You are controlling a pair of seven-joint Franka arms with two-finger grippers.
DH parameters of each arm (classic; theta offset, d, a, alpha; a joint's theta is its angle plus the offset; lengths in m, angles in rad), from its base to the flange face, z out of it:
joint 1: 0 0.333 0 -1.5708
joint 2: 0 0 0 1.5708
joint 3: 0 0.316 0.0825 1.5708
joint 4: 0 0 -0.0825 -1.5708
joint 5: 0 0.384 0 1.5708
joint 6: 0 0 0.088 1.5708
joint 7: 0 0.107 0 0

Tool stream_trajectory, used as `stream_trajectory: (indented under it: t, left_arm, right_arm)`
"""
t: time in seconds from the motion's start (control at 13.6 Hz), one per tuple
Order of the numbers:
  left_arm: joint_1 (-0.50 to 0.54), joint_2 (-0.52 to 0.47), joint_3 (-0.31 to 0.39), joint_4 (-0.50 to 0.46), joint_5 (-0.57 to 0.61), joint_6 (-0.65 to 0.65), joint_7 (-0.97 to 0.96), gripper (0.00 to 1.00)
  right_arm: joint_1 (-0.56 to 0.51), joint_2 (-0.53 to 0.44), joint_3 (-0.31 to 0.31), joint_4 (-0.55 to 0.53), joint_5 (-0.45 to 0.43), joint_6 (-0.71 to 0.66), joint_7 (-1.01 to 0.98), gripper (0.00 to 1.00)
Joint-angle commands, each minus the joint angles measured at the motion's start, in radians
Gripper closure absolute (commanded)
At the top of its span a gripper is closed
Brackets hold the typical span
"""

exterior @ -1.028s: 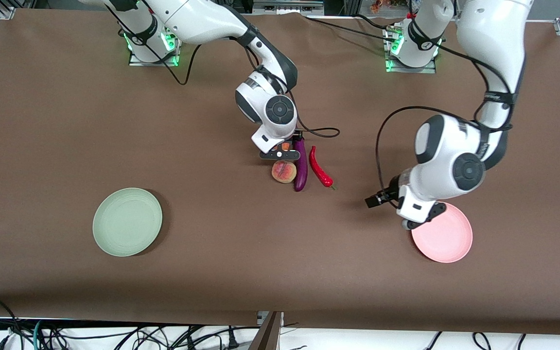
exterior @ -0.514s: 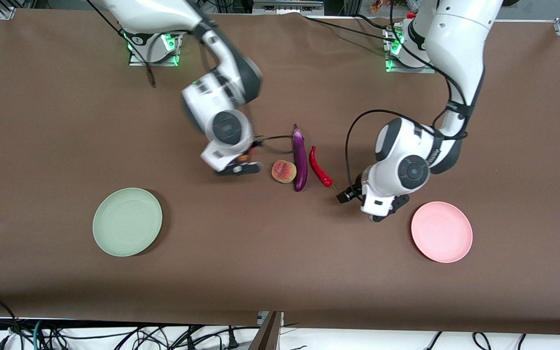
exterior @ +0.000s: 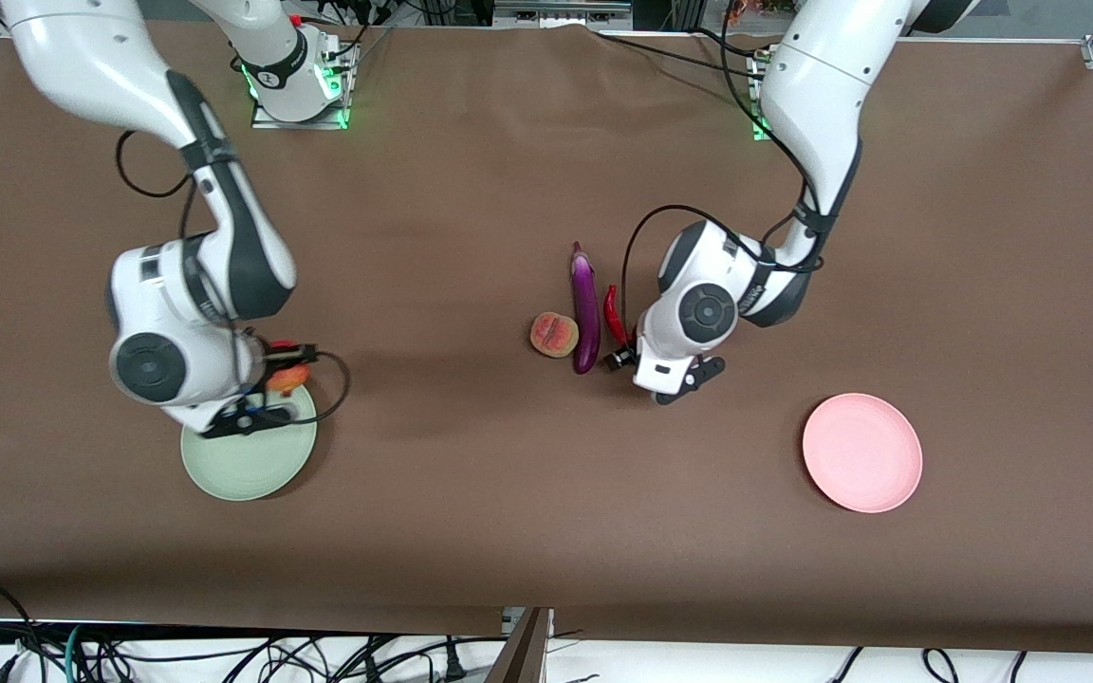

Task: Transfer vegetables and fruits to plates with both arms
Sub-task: 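Carry the pomegranate to the green plate while the left gripper carries the chili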

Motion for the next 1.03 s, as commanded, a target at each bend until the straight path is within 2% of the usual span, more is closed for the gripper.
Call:
stream_trajectory:
  t: [0.0, 0.07, 0.22, 0.51, 0.59, 0.66, 0.95]
  left_arm:
    - [-0.034, 0.014, 0.017, -0.014, -0.006, 0.034, -0.008, 0.81]
    - [-0.022, 0.005, 0.017, -0.013, -0.006, 0.02, -0.006, 0.91]
    - [-0.019, -0.018, 0.026, -0.005, 0.011, -0.036, -0.001, 0.96]
    - [0.033, -0.104, 0.037, 0.004, 0.135, -0.165, 0.015, 0.96]
    - [0.058, -0.126, 0.037, 0.006, 0.17, -0.185, 0.044, 0.95]
    - [0.091, -0.145, 0.038, 0.012, 0.195, -0.199, 0.078, 0.9]
    - [0.226, -0.159, 0.047, 0.045, 0.35, -0.218, 0.265, 0.88]
  right_arm:
    - [-0.087, 0.035, 0.02, -0.005, -0.021, 0.116, -0.076, 0.91]
    - [-0.11, 0.051, 0.02, -0.005, -0.021, 0.166, -0.095, 0.91]
    - [-0.129, 0.067, 0.02, -0.005, -0.023, 0.234, -0.099, 0.91]
    - [-0.163, 0.09, 0.02, -0.005, -0.023, 0.285, -0.104, 0.9]
    - [-0.167, 0.096, 0.02, -0.005, -0.023, 0.295, -0.111, 0.9]
    - [-0.173, 0.099, 0.02, -0.005, -0.023, 0.311, -0.122, 0.9]
    - [-0.183, 0.111, 0.02, -0.007, -0.02, 0.323, -0.125, 0.87]
